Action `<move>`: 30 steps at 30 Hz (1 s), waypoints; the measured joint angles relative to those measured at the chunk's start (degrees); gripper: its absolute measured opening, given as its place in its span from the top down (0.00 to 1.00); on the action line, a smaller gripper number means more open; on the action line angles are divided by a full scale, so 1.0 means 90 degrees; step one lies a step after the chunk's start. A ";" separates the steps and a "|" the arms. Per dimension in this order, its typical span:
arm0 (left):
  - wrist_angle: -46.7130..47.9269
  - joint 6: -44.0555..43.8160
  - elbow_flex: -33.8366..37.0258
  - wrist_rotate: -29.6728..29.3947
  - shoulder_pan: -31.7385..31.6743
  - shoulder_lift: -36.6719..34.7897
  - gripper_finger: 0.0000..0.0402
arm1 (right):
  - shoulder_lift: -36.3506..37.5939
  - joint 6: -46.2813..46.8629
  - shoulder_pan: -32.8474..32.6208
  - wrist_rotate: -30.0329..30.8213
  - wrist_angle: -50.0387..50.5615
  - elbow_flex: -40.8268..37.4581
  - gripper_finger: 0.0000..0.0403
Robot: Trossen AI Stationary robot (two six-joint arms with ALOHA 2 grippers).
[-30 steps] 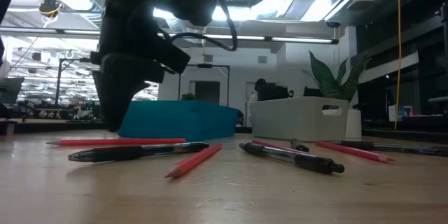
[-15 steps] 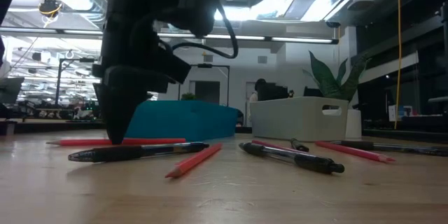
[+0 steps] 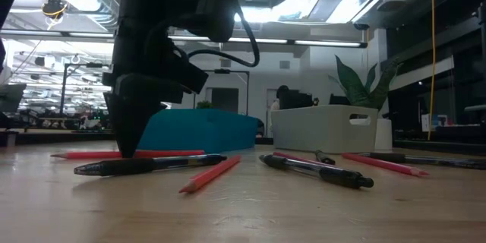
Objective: Sort pens & pencils
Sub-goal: Put the orange pencil into the blue bin
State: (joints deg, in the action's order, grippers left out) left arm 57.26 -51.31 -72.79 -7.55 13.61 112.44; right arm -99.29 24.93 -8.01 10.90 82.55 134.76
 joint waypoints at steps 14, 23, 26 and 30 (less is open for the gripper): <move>-0.0104 -0.0005 0.0002 0.0078 0.0000 0.0000 0.85 | 0.0000 -0.0006 0.0002 0.0000 -0.0008 0.0000 0.73; -0.0117 0.0041 0.0000 0.0100 0.0000 0.0000 0.93 | 0.0000 -0.0001 0.0002 0.0000 -0.0008 0.0000 0.73; -0.0117 0.0036 0.0000 0.0100 0.0000 0.0000 0.93 | 0.0000 -0.0001 0.0002 0.0000 -0.0008 0.0000 0.73; -0.0119 0.0004 0.0000 0.0100 0.0000 0.0000 0.91 | 0.0000 -0.0003 0.0002 0.0000 -0.0008 0.0000 0.73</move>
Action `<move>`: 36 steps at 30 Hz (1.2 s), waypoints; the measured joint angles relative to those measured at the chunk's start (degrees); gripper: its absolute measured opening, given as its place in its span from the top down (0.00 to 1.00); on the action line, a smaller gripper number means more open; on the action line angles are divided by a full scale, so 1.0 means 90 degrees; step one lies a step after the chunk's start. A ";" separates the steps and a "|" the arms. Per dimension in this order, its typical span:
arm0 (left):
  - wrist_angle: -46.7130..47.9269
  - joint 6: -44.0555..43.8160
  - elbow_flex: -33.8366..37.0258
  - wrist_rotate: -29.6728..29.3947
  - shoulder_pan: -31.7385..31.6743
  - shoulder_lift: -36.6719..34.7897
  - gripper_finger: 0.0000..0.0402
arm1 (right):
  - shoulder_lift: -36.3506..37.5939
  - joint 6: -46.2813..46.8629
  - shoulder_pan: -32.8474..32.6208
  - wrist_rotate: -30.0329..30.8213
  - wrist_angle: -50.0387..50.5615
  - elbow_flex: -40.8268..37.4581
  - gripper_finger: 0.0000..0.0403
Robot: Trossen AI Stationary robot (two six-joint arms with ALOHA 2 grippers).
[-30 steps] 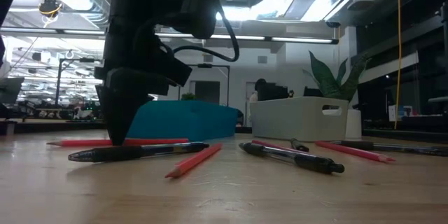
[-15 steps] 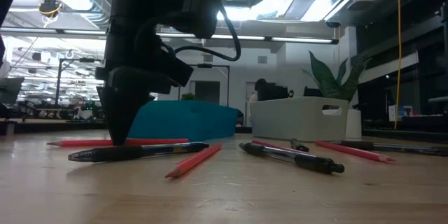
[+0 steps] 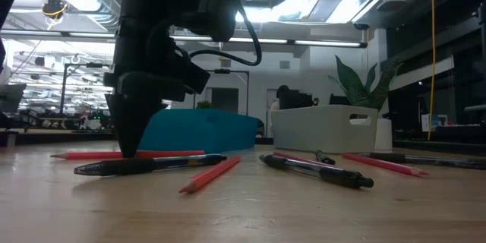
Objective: Sort pens & pencils
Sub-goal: Put the orange pencil into the blue bin
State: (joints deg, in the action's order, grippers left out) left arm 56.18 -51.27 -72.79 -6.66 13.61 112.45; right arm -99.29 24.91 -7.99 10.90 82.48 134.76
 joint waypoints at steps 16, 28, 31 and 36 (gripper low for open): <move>0.1048 0.0098 -0.0898 -0.0249 0.0000 0.0024 0.91 | 0.0000 -0.0114 0.0002 0.0003 0.0002 0.0000 0.73; 0.2717 0.0265 -0.2231 -0.1176 -0.0106 0.0012 0.92 | 0.0000 -0.0143 0.0000 0.0005 0.0002 0.0000 0.73; 0.2817 0.0288 -0.2437 -0.1334 -0.0168 0.0009 0.93 | 0.0000 -0.0136 -0.0002 0.0002 0.0004 0.0000 0.73; 0.2756 0.0404 -0.2233 -0.1292 -0.0120 0.0002 0.91 | 0.0000 -0.0138 -0.0002 -0.0029 0.0007 0.0000 0.73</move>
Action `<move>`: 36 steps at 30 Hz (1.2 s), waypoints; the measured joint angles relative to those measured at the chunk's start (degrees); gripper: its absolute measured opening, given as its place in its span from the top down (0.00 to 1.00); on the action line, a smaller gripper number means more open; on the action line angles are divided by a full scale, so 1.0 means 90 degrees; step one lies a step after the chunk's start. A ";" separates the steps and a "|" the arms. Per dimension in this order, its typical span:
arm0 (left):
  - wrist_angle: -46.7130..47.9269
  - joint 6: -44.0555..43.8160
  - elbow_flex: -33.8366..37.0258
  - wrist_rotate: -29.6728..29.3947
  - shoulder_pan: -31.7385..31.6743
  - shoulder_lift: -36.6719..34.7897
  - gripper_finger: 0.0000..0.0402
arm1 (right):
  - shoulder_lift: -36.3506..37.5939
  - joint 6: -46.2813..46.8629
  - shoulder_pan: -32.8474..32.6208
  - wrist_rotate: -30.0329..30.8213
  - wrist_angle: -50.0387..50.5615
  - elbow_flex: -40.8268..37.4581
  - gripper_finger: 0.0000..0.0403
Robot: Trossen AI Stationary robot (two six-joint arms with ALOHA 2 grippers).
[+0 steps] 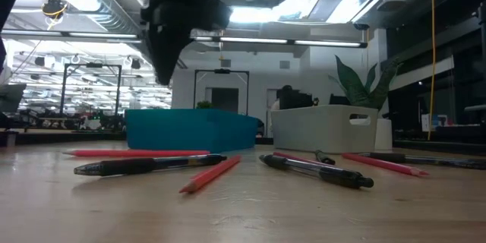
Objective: Sort pens & pencils
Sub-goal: Put the orange pencil into the blue bin
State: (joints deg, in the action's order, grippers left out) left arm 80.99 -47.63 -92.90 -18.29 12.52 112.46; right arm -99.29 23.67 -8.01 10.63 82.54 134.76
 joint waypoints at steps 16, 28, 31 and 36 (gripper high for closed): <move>-0.1203 -0.0190 0.1298 0.0681 0.0341 0.0000 0.79 | 0.0000 0.0032 0.0000 0.0022 0.0003 0.0000 0.73; -0.1613 -0.0147 0.1907 0.0930 0.0282 0.0000 0.79 | 0.0000 0.0359 0.0000 0.0024 -0.0012 0.0000 0.73; -0.1658 -0.0100 0.2028 0.0925 0.0212 0.0000 0.79 | 0.0000 0.0359 0.0000 0.0027 -0.0173 0.0000 0.73; -0.1834 0.0031 0.2180 0.0930 0.0133 0.0000 0.79 | 0.0000 0.0363 0.0000 0.0027 -0.0330 0.0000 0.73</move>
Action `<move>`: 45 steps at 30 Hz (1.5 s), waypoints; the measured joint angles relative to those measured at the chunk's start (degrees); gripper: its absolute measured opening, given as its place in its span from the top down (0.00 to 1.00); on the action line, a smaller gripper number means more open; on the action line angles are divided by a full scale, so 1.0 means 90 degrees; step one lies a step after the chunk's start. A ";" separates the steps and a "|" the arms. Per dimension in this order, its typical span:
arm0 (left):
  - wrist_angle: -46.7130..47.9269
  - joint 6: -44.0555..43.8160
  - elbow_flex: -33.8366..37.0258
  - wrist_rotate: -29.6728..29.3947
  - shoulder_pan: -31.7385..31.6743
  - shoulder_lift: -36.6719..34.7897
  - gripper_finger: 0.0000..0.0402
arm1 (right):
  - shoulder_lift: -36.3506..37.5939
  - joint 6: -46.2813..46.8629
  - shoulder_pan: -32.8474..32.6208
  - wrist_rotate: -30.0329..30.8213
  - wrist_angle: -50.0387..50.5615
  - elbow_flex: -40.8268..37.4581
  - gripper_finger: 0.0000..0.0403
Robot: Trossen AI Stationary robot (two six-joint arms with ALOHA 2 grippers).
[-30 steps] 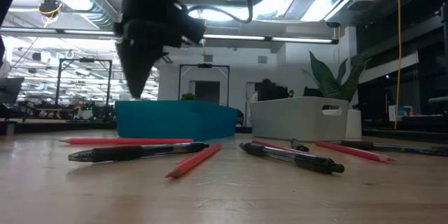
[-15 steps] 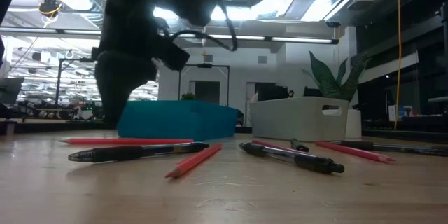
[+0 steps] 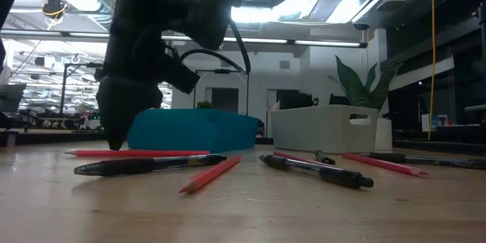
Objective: Sort pens & pencils
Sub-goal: Put the orange pencil into the blue bin
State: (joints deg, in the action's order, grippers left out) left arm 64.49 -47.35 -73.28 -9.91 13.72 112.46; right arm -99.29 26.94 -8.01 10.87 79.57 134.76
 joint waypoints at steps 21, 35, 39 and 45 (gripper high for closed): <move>-0.0298 0.0366 0.0010 -0.0004 -0.0119 0.0000 0.79 | 0.0000 0.0143 0.0000 0.0002 -0.0015 0.0000 0.73; -0.0306 0.0972 0.0010 -0.0135 -0.0186 0.0000 0.79 | 0.0000 0.0262 0.0002 0.0002 -0.0015 0.0000 0.73; -0.0328 0.1177 0.0010 -0.0168 -0.0253 0.0000 0.79 | 0.0000 0.0296 0.0002 0.0003 -0.0015 0.0000 0.73; -0.0479 0.1505 0.0010 -0.0165 -0.0291 0.0000 0.79 | 0.0000 0.0400 0.0001 0.0002 -0.0015 0.0000 0.73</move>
State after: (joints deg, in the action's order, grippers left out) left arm 60.18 -33.81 -73.19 -11.40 11.09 112.46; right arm -99.29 30.54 -8.00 10.90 79.44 134.76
